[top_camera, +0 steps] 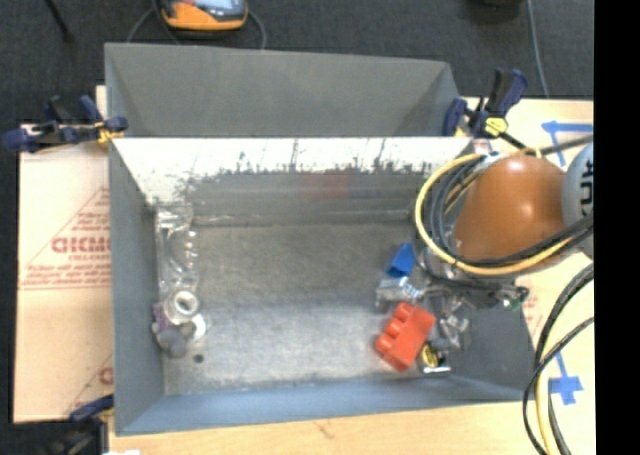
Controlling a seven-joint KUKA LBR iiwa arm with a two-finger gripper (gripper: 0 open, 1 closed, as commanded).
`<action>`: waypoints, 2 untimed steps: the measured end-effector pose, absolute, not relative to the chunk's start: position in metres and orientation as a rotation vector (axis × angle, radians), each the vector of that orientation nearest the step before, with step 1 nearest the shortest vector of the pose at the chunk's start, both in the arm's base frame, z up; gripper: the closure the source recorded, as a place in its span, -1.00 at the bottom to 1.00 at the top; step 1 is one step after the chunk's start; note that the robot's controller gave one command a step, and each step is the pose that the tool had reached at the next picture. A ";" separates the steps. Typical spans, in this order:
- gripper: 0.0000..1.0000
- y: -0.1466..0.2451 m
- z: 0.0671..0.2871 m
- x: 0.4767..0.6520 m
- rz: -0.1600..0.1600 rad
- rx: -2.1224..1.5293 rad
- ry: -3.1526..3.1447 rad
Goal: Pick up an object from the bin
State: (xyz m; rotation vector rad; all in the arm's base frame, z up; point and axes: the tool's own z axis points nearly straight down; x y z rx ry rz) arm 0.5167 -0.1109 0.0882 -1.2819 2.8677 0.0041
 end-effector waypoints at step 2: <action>1.00 -0.092 0.072 0.514 -0.004 -1.254 2.871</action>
Offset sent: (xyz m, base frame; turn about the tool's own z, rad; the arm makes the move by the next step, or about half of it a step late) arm -0.0049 0.0190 -0.0182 0.0172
